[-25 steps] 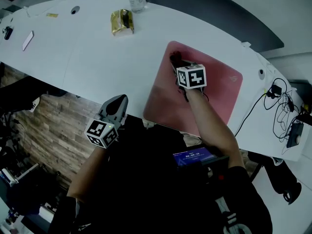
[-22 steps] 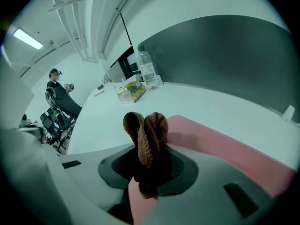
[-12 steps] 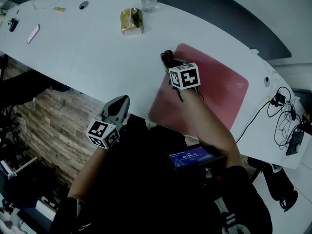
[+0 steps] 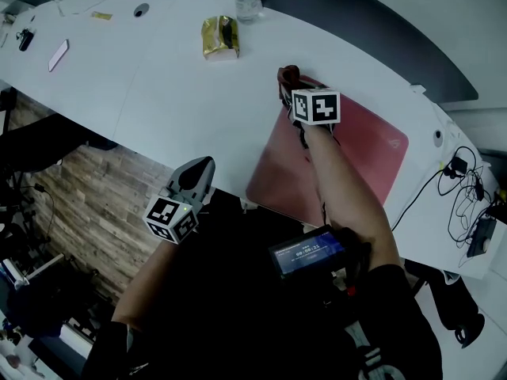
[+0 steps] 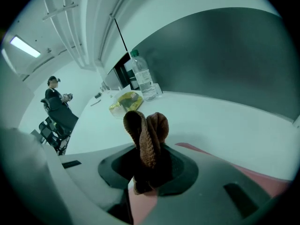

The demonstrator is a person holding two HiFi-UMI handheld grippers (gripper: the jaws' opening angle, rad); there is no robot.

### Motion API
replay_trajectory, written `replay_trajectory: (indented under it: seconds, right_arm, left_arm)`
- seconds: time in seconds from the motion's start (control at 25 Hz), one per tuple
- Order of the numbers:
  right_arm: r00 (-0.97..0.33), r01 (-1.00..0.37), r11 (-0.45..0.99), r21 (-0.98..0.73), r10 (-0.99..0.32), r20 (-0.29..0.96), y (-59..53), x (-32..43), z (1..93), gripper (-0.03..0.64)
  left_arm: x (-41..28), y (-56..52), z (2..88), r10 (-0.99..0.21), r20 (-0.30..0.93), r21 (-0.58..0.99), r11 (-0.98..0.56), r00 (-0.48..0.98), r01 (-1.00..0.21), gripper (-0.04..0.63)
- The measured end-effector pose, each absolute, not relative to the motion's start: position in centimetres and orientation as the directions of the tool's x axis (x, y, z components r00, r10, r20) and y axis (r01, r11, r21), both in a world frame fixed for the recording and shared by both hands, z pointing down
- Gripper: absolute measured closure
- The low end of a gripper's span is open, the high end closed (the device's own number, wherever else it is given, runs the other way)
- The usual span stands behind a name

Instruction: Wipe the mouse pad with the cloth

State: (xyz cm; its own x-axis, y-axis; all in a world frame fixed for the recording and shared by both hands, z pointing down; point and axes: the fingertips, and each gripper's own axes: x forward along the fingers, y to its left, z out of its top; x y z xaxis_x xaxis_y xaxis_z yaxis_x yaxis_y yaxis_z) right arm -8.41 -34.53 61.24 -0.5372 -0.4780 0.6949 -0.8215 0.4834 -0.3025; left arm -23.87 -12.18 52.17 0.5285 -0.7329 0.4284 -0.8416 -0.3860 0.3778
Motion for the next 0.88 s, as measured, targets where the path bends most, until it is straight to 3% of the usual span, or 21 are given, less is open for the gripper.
replay_trajectory:
  seconds: [0.4, 0.88]
  right_arm:
    - [-0.438, -0.865, 0.463, -0.196, -0.504, 0.744, -34.4, -4.2, 62.0, 0.499]
    - [-0.378, -0.906, 0.38, -0.186, -0.531, 0.758, -33.0, 2.4, 62.1, 0.498]
  left_arm:
    - [-22.2, -12.8, 51.9, -0.703, 0.429, 0.37, -0.435, 0.566, -0.821, 0.588]
    - [-18.9, -12.9, 51.6, -0.664, 0.43, 0.353, -0.5, 0.612, -0.791, 0.588]
